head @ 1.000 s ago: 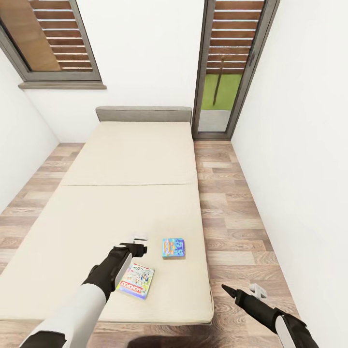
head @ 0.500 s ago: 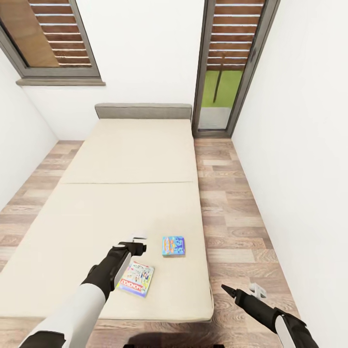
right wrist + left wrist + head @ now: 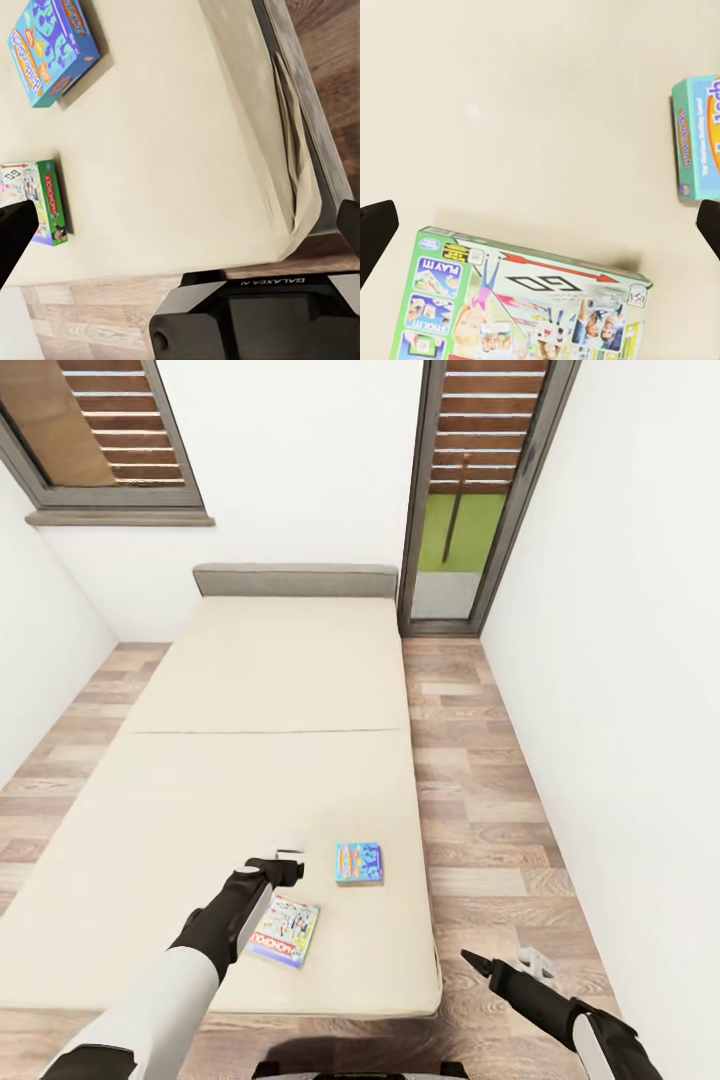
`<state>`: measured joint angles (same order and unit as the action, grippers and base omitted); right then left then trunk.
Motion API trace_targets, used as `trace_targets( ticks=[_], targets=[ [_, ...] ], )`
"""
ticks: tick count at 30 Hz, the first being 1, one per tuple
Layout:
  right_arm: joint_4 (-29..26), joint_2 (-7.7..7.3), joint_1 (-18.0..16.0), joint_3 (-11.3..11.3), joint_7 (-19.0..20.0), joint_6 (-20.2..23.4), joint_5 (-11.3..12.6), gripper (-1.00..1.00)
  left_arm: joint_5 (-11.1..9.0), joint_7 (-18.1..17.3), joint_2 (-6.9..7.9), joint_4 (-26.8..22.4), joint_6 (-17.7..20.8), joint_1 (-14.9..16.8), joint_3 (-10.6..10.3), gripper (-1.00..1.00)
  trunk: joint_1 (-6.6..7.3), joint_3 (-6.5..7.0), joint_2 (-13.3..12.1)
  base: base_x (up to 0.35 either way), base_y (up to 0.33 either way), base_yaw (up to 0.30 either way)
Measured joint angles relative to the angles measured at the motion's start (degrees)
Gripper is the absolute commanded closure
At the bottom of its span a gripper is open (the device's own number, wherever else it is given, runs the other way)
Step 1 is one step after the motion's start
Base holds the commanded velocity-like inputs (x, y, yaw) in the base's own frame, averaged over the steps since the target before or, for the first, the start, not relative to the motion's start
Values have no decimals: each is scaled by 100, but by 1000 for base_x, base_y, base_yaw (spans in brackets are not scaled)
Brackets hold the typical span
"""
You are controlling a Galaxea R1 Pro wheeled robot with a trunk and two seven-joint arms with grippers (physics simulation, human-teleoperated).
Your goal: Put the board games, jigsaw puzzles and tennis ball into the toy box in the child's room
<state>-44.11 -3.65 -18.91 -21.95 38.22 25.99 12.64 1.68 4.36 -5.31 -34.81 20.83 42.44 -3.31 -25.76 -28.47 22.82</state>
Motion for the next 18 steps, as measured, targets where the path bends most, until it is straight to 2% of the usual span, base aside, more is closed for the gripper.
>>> trace_targets(
  ticks=[18],
  targets=[
    [0,8,1,-7,-9,9,0,-100,0,-5,33,2,-162,0,16,-100,0,-170,0,0,0,0]
  ],
)
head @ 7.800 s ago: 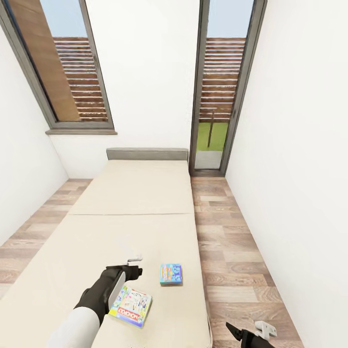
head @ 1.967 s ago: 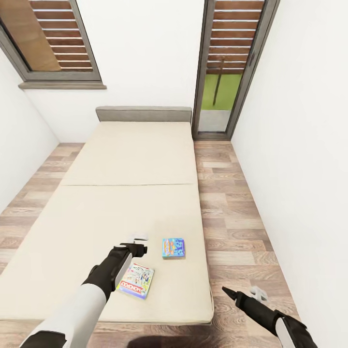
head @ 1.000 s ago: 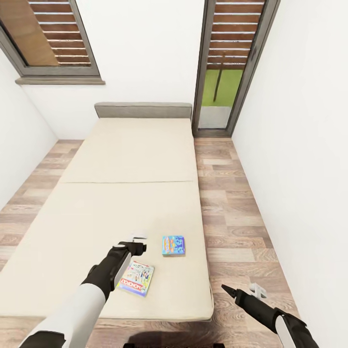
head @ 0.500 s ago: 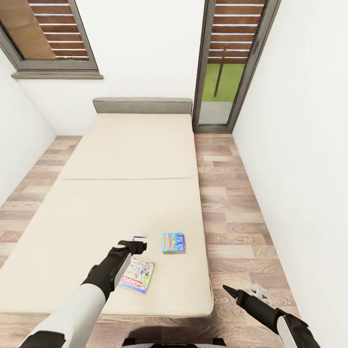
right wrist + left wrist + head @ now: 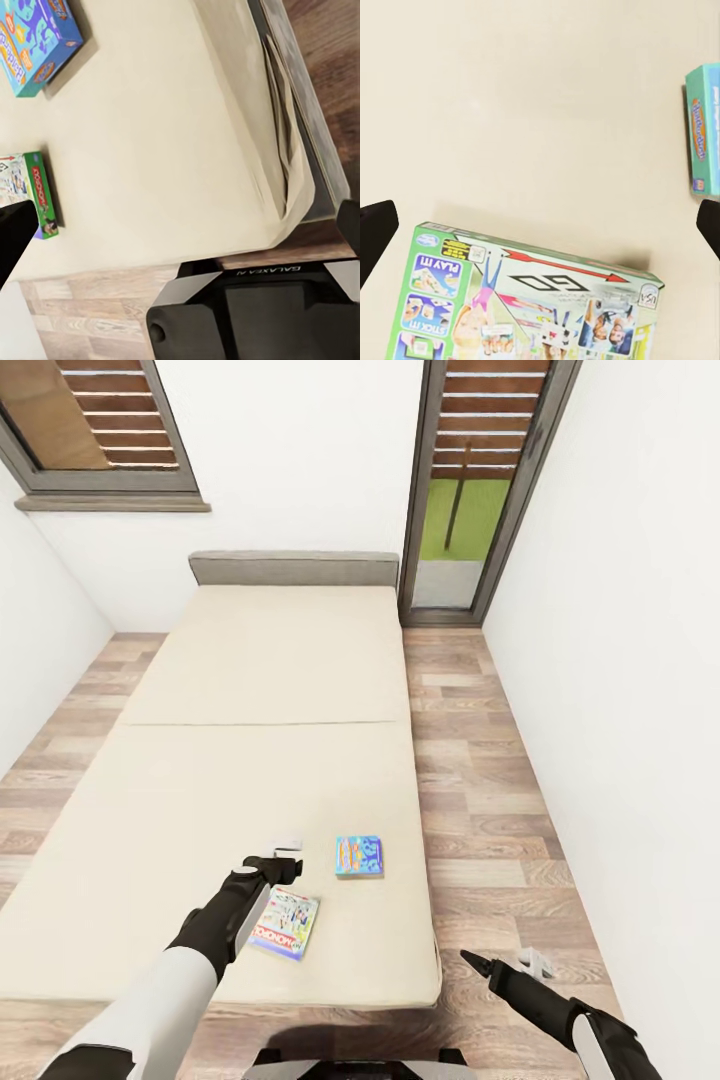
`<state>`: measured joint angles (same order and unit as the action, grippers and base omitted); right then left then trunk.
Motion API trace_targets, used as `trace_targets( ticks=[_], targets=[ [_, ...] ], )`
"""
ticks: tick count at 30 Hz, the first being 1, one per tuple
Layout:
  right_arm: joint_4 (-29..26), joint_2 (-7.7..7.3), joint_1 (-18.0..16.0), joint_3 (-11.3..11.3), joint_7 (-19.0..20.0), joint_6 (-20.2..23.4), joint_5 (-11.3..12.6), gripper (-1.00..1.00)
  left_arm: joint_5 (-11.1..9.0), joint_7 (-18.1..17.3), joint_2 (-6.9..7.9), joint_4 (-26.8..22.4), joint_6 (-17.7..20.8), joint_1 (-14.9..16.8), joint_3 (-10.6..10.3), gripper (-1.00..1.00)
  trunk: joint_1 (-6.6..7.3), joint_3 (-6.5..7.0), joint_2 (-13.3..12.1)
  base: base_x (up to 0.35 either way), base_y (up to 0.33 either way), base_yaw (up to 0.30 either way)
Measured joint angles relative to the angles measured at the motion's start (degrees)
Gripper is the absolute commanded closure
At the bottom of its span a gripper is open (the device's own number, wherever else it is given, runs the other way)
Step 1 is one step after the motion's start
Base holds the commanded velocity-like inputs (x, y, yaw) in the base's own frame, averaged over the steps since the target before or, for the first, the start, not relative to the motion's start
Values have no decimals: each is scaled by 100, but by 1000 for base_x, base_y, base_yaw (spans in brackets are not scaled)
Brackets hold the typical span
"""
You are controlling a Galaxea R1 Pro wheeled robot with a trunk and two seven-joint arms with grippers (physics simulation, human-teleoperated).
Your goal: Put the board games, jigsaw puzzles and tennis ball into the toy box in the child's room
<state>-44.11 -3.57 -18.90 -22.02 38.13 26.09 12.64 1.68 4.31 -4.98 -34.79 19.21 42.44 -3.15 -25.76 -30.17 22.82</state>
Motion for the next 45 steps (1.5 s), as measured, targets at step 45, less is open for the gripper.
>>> trace_targets(
  ticks=[45],
  targets=[
    [9,-22,3,-1,-1,0,0,-100,398,13,-48,35,-722,1,-11,-100,0,-426,0,0,0,0]
  ],
)
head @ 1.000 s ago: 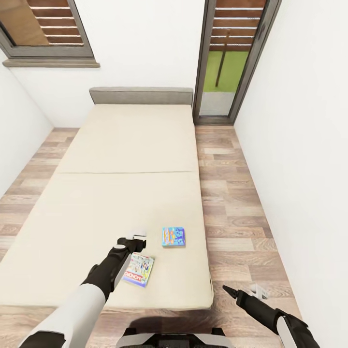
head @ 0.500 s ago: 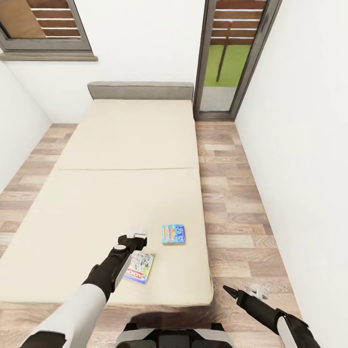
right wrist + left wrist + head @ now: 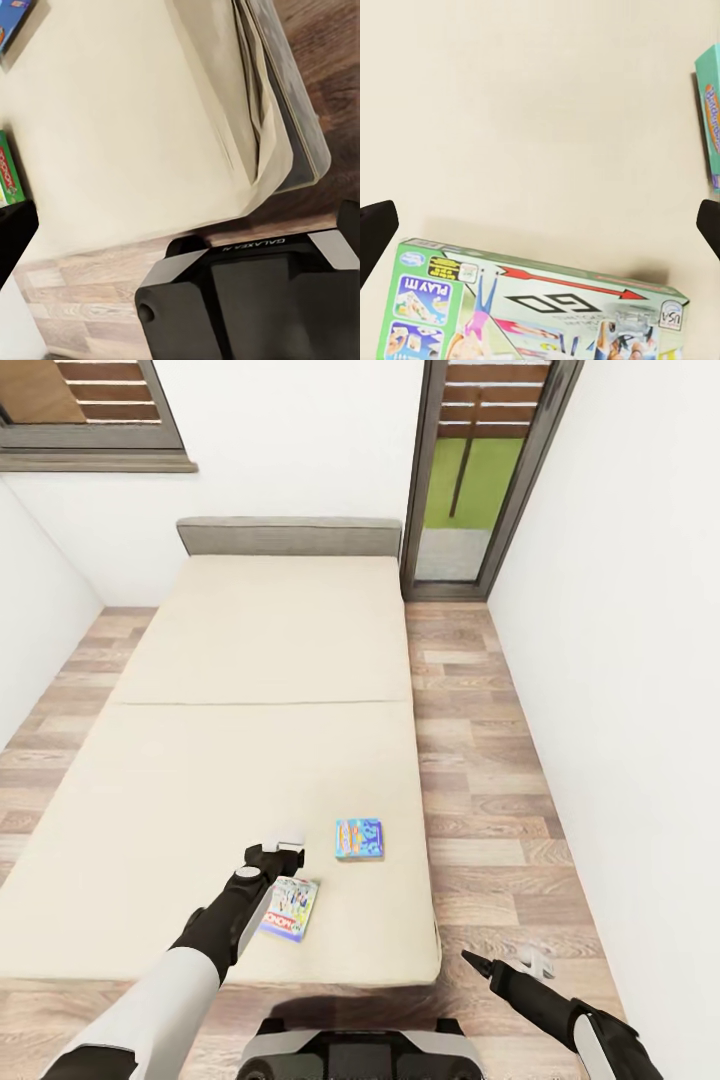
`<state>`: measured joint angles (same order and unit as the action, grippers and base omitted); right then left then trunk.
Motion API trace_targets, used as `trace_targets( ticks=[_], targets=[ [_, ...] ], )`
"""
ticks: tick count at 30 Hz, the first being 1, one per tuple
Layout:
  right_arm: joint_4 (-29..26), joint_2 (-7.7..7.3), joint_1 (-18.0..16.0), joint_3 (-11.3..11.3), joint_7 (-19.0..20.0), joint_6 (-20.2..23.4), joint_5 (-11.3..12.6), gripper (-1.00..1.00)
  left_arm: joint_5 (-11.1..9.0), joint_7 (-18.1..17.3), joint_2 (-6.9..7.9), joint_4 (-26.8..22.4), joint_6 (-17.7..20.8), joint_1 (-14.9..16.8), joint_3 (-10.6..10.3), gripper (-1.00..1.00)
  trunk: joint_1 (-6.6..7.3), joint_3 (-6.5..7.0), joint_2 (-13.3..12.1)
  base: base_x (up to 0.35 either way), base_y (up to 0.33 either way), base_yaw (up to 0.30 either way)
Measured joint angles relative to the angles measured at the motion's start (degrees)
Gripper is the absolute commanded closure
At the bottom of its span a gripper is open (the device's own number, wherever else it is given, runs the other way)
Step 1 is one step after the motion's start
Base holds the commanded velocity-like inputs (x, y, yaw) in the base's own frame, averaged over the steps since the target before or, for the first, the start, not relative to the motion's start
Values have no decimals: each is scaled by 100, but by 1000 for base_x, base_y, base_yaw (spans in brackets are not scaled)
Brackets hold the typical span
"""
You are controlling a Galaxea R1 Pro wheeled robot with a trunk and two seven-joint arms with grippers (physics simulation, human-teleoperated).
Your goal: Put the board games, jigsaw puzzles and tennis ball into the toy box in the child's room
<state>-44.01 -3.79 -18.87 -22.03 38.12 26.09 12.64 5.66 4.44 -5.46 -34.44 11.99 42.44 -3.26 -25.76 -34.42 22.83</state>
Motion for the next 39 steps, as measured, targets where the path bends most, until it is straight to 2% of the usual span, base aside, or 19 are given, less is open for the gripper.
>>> trace_targets(
  ticks=[33,39],
  targets=[
    [0,6,0,0,0,0,1,-100,8,-2,0,1,-14,-9,-7,-100,0,-312,0,0,0,0],
    [0,3,0,0,0,0,0,-100,8,4,2,1,-158,-7,-5,-100,0,-369,0,0,0,0]
  ],
)
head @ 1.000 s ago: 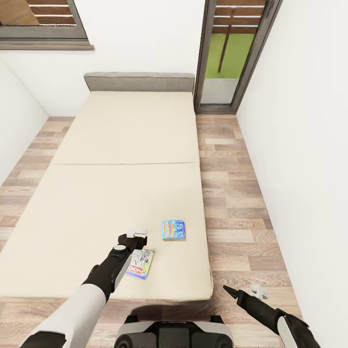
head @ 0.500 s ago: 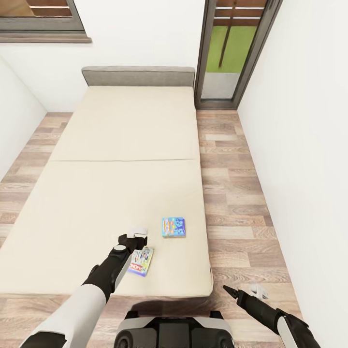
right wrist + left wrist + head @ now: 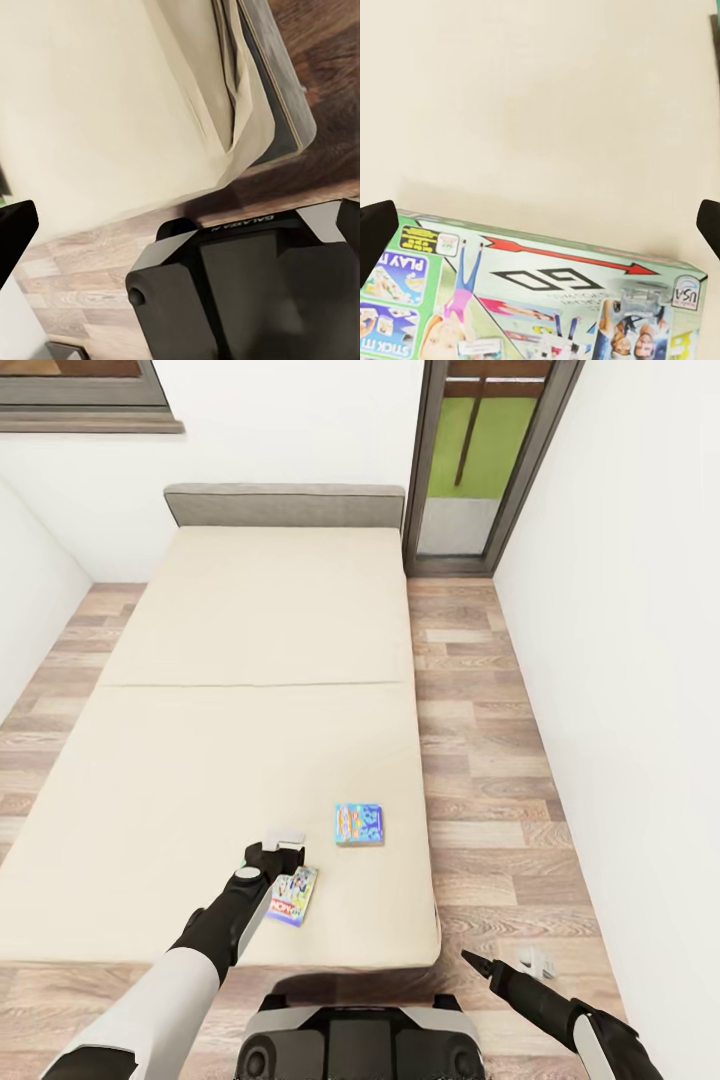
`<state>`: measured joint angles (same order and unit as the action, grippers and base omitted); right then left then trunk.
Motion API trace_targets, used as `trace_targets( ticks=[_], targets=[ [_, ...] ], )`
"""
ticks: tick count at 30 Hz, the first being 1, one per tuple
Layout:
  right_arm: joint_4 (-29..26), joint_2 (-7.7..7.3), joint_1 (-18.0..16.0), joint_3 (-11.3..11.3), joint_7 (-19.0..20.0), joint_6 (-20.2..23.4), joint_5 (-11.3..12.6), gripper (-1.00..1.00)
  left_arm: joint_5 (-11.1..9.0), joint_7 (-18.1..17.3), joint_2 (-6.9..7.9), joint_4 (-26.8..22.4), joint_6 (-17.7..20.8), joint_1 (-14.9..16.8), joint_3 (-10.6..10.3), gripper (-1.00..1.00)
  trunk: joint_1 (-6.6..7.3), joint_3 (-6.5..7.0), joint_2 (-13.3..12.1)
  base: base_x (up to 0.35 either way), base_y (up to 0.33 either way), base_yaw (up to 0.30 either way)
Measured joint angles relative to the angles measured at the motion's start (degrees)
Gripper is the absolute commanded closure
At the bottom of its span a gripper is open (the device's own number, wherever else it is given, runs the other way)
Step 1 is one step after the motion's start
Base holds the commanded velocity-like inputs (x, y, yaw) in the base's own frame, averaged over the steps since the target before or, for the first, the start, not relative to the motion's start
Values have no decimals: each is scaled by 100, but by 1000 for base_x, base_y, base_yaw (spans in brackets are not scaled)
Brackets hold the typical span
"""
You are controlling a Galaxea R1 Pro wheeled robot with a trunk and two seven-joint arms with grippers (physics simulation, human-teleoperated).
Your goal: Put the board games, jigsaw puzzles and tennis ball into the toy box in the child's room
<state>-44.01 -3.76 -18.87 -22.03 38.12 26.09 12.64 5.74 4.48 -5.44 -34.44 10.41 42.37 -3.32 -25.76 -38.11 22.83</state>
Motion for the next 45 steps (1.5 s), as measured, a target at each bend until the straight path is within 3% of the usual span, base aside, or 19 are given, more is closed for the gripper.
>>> trace_targets(
  ticks=[12,45],
  targets=[
    [16,2,0,1,0,-8,8,-100,5,137,3,0,-242,-1,0,-100,0,-113,0,0,0,0],
    [16,7,0,8,-14,-35,5,-100,4,144,15,-12,-451,7,39,-100,0,-425,0,0,0,0]
  ],
)
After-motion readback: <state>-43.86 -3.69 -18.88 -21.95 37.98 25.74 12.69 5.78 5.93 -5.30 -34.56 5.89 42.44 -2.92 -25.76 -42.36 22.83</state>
